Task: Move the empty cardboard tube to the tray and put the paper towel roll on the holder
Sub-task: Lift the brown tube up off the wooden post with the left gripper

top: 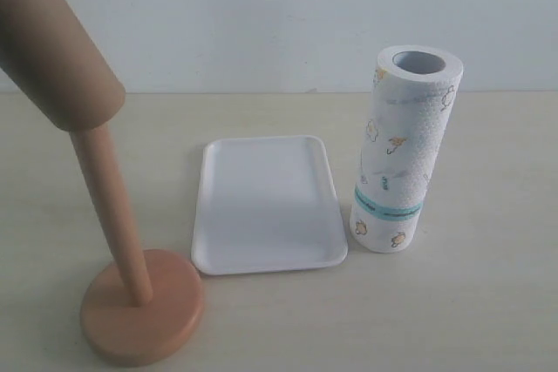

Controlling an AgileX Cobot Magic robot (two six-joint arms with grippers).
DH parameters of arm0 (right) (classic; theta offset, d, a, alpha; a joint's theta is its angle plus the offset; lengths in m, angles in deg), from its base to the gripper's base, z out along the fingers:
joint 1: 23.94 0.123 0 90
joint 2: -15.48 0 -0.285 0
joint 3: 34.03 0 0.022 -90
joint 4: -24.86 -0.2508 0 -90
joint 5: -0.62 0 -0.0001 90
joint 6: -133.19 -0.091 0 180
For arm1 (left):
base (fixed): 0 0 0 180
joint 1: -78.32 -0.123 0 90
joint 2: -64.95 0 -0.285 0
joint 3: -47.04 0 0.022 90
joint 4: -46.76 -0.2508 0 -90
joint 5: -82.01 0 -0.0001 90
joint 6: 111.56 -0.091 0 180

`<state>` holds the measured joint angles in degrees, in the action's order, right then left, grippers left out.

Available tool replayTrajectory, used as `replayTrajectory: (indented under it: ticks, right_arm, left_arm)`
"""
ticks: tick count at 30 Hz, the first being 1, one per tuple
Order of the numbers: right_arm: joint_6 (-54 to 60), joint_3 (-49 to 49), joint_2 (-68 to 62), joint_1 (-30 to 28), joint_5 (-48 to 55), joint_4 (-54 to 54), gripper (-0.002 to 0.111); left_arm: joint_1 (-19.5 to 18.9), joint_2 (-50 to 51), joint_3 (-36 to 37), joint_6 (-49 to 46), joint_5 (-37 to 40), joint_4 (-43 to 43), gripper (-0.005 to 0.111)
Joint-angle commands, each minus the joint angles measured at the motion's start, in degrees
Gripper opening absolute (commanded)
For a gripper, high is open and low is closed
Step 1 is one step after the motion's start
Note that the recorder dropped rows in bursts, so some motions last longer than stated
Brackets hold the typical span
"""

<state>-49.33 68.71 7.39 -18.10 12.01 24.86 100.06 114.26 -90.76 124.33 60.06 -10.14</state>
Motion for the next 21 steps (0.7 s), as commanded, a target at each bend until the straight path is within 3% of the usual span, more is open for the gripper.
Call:
replayTrajectory:
  ticks: [1, 21]
  right_arm:
    - [0.02, 0.04, 0.30, -0.15, -0.46, 0.32, 0.003]
    - [0.02, 0.04, 0.30, -0.15, -0.46, 0.32, 0.003]
  left_arm:
    - [0.19, -0.66, -2.46, 1.29, 2.32, -1.21, 0.004]
    - [0.19, -0.03, -14.79, 3.06, 3.73, -1.63, 0.004]
